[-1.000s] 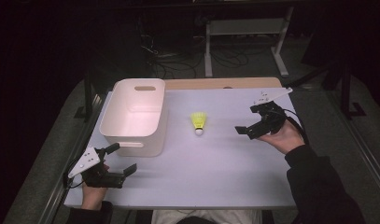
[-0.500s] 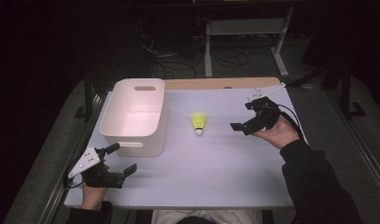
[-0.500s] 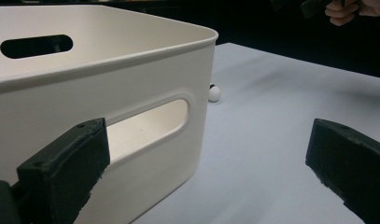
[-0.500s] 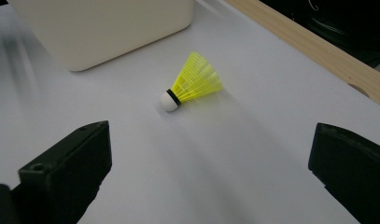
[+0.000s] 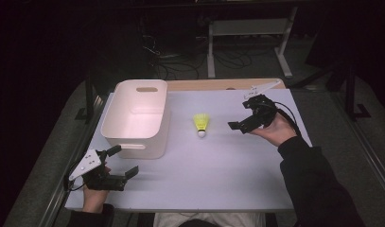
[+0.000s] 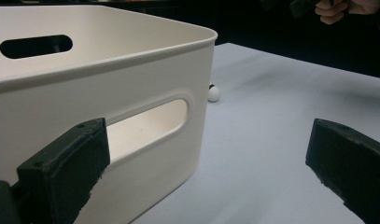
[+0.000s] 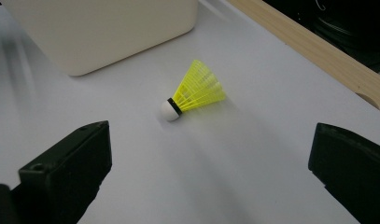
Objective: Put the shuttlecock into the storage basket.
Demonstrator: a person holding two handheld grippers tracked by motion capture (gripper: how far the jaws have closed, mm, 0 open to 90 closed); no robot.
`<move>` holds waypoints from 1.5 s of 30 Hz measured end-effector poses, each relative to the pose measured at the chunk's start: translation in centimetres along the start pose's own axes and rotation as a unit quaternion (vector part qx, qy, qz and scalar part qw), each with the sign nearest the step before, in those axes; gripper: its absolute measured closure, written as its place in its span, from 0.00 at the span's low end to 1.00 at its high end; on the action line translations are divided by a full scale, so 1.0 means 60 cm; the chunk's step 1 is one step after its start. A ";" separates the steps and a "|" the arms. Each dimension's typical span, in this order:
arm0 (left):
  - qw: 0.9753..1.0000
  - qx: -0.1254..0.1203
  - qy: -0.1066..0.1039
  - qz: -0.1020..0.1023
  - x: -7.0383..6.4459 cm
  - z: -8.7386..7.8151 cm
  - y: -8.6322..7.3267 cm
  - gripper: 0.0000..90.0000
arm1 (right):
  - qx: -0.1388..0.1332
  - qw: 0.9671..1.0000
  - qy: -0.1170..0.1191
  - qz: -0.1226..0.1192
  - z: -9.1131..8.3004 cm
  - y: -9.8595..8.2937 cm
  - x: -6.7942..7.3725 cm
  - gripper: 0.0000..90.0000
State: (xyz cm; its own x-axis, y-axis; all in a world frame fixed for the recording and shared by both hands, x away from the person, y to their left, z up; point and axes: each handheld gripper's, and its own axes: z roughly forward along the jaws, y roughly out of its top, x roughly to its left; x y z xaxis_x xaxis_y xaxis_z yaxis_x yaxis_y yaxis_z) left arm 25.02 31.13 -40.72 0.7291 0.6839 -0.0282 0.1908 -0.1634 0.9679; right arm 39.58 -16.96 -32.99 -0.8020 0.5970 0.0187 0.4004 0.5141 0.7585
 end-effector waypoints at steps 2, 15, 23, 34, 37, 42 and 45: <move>1.000 0.001 0.000 0.000 0.000 0.000 0.000 0.00 | 0.000 1.000 0.001 -0.001 0.002 0.002 0.000 0.00; 1.000 0.000 0.000 0.001 0.000 0.000 0.000 0.00 | 0.008 1.000 0.007 -0.003 0.019 0.022 -0.008 0.00; 1.000 0.000 -0.001 0.001 0.000 0.000 0.000 0.00 | 0.014 1.000 0.007 0.001 0.033 0.032 -0.016 0.00; 1.000 0.000 0.000 0.001 0.000 -0.001 0.000 0.00 | 0.018 1.000 0.006 0.004 0.055 0.034 -0.030 0.00; 1.000 0.000 0.000 0.001 0.000 0.000 0.000 0.00 | 0.020 1.000 0.005 0.002 0.061 0.032 -0.034 0.00; 1.000 0.000 0.000 0.001 0.000 -0.001 0.000 0.00 | 0.022 1.000 0.005 0.008 0.069 0.030 -0.041 0.00; 1.000 0.000 0.000 0.001 0.000 -0.001 0.000 0.00 | 0.023 1.000 0.006 0.010 0.075 0.029 -0.044 0.00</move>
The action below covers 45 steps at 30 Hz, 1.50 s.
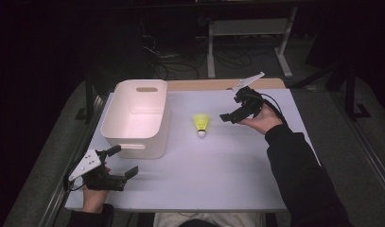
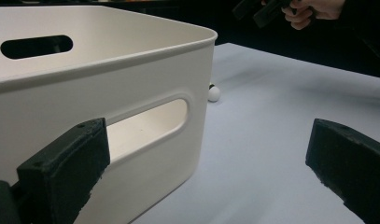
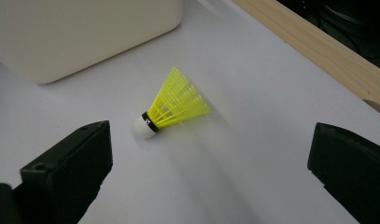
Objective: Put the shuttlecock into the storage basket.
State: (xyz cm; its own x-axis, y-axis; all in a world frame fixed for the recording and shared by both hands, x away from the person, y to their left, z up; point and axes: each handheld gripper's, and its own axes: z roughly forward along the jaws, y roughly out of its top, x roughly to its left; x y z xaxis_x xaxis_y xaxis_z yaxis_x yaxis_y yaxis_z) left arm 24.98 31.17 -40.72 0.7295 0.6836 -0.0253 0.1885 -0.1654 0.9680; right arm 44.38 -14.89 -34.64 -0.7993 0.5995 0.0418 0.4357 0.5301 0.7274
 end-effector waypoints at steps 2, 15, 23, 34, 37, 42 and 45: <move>1.000 0.000 0.000 0.000 0.000 0.000 0.000 0.00 | 0.002 1.000 -0.001 0.001 0.004 -0.001 -0.002 0.00; 1.000 -0.001 0.000 -0.001 0.000 -0.001 0.000 0.00 | 0.015 1.000 -0.002 0.005 0.024 0.005 -0.020 0.08; 1.000 -0.002 -0.001 -0.001 0.000 -0.001 0.000 0.00 | 0.016 1.000 0.002 0.011 0.035 0.003 -0.033 0.19; 1.000 -0.002 -0.001 0.000 0.000 -0.002 0.000 0.00 | 0.023 1.000 0.002 0.020 0.056 -0.005 -0.049 0.42; 1.000 -0.002 -0.001 0.000 0.000 -0.002 0.000 0.00 | 0.023 0.999 0.005 0.023 0.061 -0.006 -0.051 0.49; 1.000 -0.003 -0.002 0.000 0.000 -0.002 0.000 0.00 | 0.031 0.999 0.009 0.028 0.070 -0.009 -0.056 0.60; 1.000 -0.003 -0.002 0.000 0.000 -0.001 0.000 0.00 | 0.041 0.999 0.004 0.036 0.078 -0.012 -0.059 0.64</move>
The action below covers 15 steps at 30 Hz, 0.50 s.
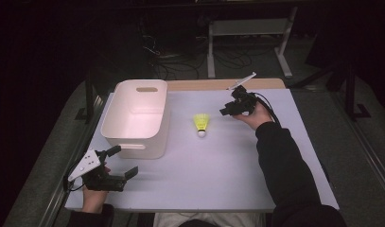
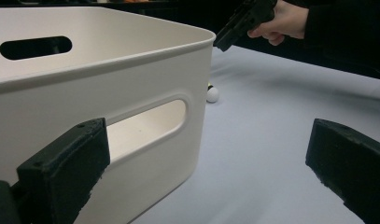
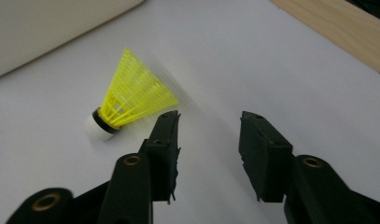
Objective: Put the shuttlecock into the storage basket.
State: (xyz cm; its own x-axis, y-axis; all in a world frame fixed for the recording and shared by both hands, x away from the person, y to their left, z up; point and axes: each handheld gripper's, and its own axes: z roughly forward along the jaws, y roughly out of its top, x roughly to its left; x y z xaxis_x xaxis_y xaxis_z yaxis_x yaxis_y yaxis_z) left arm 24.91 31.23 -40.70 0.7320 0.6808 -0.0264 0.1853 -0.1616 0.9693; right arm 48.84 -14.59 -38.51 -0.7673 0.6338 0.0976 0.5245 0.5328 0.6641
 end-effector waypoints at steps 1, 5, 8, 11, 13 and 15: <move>1.000 0.000 0.000 0.000 0.000 0.000 0.000 0.00 | 0.004 1.000 0.000 0.003 0.003 -0.001 -0.001 0.66; 1.000 0.000 0.000 0.000 0.000 0.000 0.000 0.00 | 0.008 1.000 0.001 0.008 0.016 -0.003 -0.004 0.76; 1.000 0.000 0.000 0.000 0.000 0.000 0.000 0.00 | 0.010 1.000 0.006 0.011 0.024 -0.003 -0.004 0.81; 1.000 0.000 0.000 0.000 0.000 0.000 0.000 0.00 | 0.011 1.000 0.007 0.011 0.033 -0.003 -0.004 0.83; 1.000 0.000 0.000 0.000 0.000 0.000 0.000 0.00 | 0.013 1.000 0.005 0.010 0.038 -0.004 -0.003 0.86; 1.000 -0.001 -0.001 0.000 0.000 0.000 0.000 0.00 | 0.015 1.000 0.007 0.010 0.044 -0.004 -0.002 0.89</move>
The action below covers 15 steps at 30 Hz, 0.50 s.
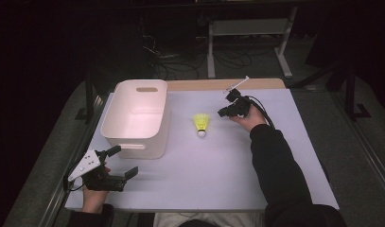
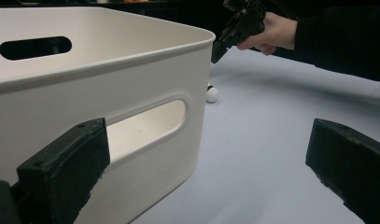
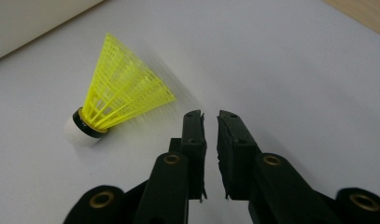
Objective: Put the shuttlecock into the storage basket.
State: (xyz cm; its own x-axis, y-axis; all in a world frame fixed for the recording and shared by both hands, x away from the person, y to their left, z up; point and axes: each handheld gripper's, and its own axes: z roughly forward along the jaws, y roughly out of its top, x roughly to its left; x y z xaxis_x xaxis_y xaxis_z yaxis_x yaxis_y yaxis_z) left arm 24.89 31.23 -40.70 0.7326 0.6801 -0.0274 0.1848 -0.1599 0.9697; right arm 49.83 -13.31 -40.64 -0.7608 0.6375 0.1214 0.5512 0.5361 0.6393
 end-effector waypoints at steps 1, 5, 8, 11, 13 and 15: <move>1.000 -0.001 0.000 -0.001 0.000 0.000 0.000 0.00 | 0.001 1.000 0.001 0.001 0.002 0.000 0.000 0.91; 1.000 -0.001 0.000 -0.001 0.000 0.000 0.000 0.00 | 0.001 1.000 0.001 -0.002 0.011 0.001 0.001 0.96; 1.000 0.001 0.000 0.000 0.000 0.000 0.000 0.00 | 0.004 1.000 -0.001 0.002 0.018 0.001 0.002 0.98; 1.000 0.001 0.000 0.000 0.000 0.000 0.000 0.00 | 0.001 1.000 -0.002 0.007 0.024 0.002 0.003 0.98; 1.000 0.001 0.000 0.000 0.000 0.000 0.000 0.00 | 0.002 1.000 -0.001 0.010 0.028 0.003 0.004 0.99; 1.000 0.001 0.000 0.000 0.000 0.000 0.000 0.00 | 0.002 1.000 0.000 0.012 0.031 0.004 0.005 0.99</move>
State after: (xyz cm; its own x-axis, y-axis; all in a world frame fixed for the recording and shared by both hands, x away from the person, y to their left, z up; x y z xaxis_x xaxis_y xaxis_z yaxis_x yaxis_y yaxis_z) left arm 24.90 31.22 -40.70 0.7330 0.6797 -0.0285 0.1873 -0.1613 0.9690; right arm 50.38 -11.95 -41.88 -0.7468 0.6508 0.1371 0.5714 0.5224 0.6329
